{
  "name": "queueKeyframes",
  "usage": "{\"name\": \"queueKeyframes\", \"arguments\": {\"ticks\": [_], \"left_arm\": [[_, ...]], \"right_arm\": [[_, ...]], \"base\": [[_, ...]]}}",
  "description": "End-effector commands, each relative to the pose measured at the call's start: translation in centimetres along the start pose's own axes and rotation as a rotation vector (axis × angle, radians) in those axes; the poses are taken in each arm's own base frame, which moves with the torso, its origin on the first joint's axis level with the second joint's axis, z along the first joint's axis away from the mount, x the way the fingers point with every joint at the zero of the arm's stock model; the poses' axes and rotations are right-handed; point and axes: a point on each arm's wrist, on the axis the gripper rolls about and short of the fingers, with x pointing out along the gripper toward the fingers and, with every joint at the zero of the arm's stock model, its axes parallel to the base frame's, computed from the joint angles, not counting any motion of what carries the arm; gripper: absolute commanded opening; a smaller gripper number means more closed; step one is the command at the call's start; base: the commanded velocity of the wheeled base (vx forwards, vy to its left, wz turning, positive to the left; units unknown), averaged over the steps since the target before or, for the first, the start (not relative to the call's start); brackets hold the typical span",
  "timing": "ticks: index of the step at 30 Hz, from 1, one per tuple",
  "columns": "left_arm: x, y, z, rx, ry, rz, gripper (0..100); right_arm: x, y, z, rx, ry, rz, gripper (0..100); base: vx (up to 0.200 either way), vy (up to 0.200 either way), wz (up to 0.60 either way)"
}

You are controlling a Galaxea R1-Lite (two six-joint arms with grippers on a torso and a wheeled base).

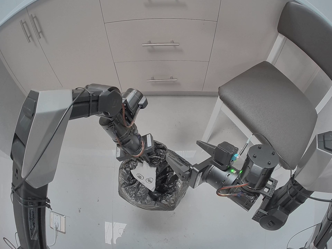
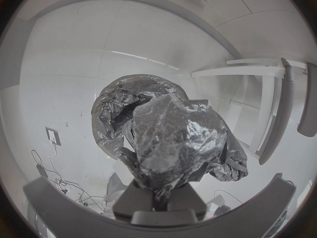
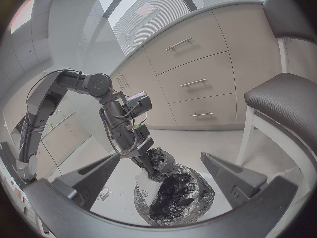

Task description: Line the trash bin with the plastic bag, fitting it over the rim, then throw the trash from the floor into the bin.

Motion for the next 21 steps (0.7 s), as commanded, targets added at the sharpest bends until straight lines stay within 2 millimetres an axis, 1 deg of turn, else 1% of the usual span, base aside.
{"name": "queueKeyframes", "arguments": {"ticks": [1,4,5,7,21], "left_arm": [[1.1,0.3,0.1,-0.007,0.02,0.013,0],[1.6,0.3,0.1,-0.005,0.025,0.016,0],[1.8,0.3,0.2,-0.005,0.023,0.013,100],[2.1,0.3,0.4,-0.003,0.018,0.008,100],[2.4,-0.1,0.7,0.011,-0.023,-0.02,100]], "right_arm": [[0.0,0.0,-0.1,-0.001,0.002,0.001,100],[0.0,0.0,0.0,0.0,-0.001,0.001,100],[0.0,0.0,-0.1,-0.001,0.002,0.001,100],[0.0,0.1,-0.1,-0.001,0.004,0.002,100],[0.0,0.1,-0.1,-0.001,0.004,0.002,100]], "base": [[0.0,0.0,0.0],[0.0,0.0,0.0],[0.0,0.0,0.0],[0.0,0.0,0.0],[0.0,0.0,0.0]]}}
